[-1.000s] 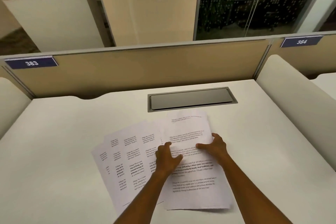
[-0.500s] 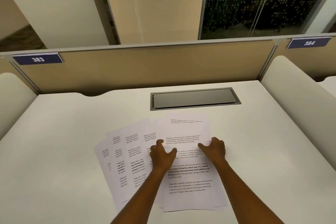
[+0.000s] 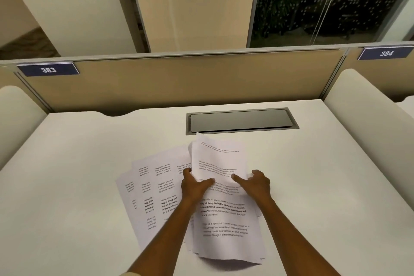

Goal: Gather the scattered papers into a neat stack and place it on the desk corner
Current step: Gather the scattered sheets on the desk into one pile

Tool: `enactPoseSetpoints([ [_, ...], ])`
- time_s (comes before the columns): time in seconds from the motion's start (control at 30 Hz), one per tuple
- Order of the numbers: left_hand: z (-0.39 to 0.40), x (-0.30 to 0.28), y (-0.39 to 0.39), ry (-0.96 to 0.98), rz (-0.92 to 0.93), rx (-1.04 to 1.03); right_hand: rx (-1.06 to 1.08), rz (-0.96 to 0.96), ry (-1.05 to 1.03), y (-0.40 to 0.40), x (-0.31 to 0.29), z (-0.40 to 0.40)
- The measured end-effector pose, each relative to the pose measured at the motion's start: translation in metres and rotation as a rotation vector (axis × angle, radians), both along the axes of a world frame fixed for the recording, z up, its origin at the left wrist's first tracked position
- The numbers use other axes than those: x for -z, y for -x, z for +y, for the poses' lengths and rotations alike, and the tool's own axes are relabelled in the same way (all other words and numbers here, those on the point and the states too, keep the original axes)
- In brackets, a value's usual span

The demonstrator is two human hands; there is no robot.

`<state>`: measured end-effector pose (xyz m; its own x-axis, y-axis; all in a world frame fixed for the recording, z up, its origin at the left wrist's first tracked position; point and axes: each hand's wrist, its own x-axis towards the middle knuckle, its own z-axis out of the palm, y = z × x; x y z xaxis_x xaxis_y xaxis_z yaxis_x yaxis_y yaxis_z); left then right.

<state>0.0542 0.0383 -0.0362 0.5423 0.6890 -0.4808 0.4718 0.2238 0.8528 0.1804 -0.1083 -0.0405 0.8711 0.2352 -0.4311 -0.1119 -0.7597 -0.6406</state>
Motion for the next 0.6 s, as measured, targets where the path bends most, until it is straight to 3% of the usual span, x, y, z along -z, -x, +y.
enactPoseSetpoints([
  [0.17,-0.005,-0.001,-0.009,0.252,-0.125,-0.069,0.011,0.058,-0.085,0.007,0.002,0.009],
  [0.33,-0.005,-0.005,-0.005,0.381,-0.208,-0.131,0.038,0.094,-0.141,0.009,0.005,0.011],
  [0.6,0.018,0.001,0.021,0.214,-0.14,-0.16,0.02,0.006,-0.123,0.016,0.007,0.014],
])
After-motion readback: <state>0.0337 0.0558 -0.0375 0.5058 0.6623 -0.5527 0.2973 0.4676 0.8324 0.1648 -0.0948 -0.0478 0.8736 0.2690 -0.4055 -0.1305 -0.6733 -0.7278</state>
